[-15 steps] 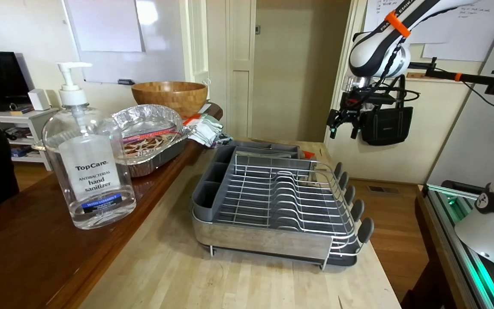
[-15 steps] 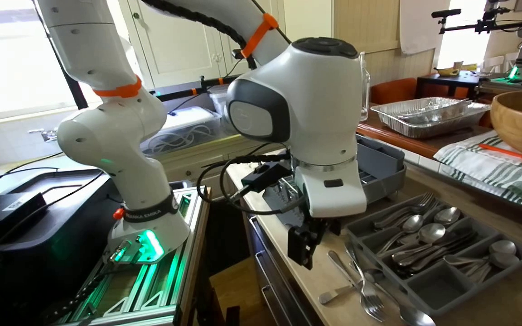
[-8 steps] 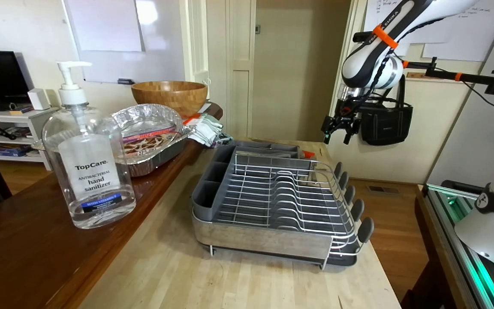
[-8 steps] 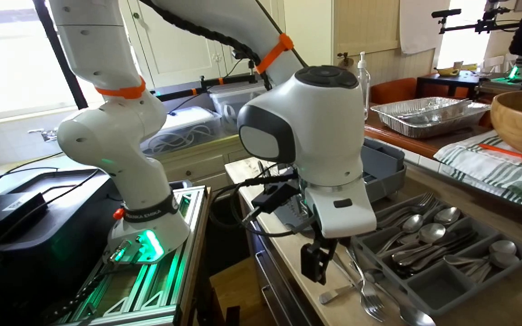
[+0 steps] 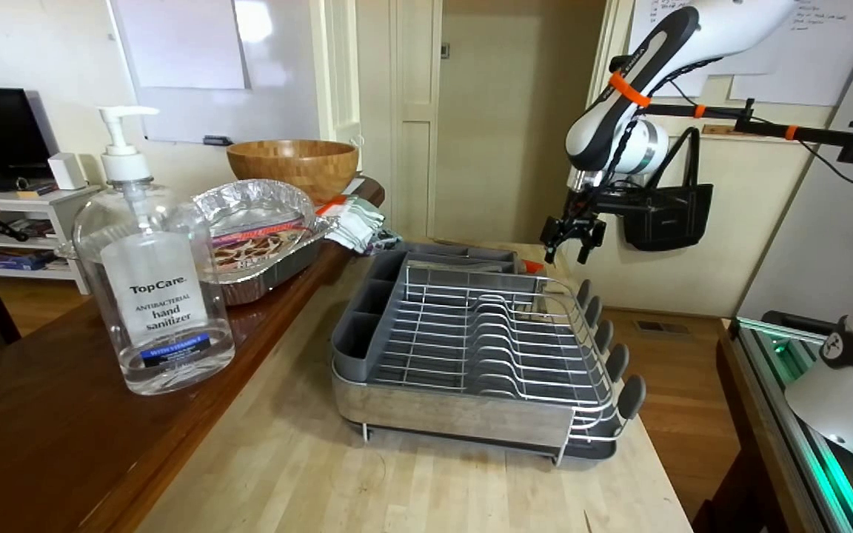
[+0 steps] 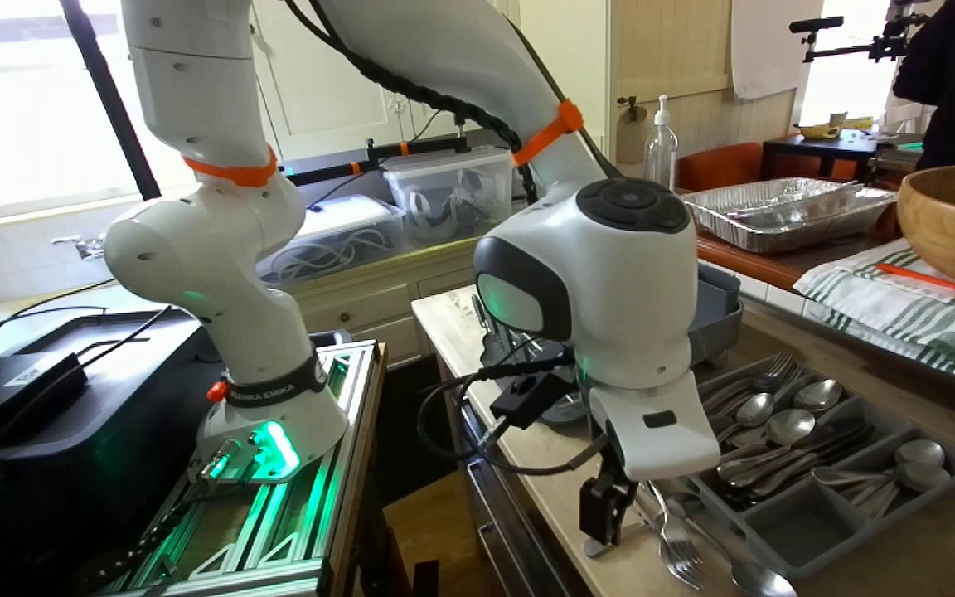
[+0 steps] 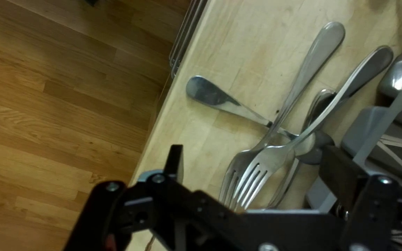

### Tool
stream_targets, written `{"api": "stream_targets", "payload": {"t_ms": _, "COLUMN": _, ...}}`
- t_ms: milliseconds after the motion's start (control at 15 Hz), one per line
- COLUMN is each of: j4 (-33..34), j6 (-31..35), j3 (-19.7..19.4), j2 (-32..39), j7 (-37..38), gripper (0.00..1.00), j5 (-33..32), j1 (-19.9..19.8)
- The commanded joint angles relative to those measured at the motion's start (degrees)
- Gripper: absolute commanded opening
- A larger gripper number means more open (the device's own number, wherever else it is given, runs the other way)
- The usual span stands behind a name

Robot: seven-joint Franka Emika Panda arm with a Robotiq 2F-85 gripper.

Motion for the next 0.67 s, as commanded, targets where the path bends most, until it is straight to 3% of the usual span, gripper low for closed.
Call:
{"api": "stream_targets", "payload": {"t_ms": 0, "j4": 4.0, "j6": 2.1, "j3": 2.3, "j2": 5.8, "j7": -2.1, "gripper": 1.0, "j5": 3.0, "j1": -1.7}}
{"api": "stream_targets", "payload": {"t_ms": 600, "j4": 10.0, "j6": 5.1, "j3": 5.4, "j2": 14.1, "j7": -0.3, "gripper": 1.0, "j5": 2.0, "j1": -3.5}}
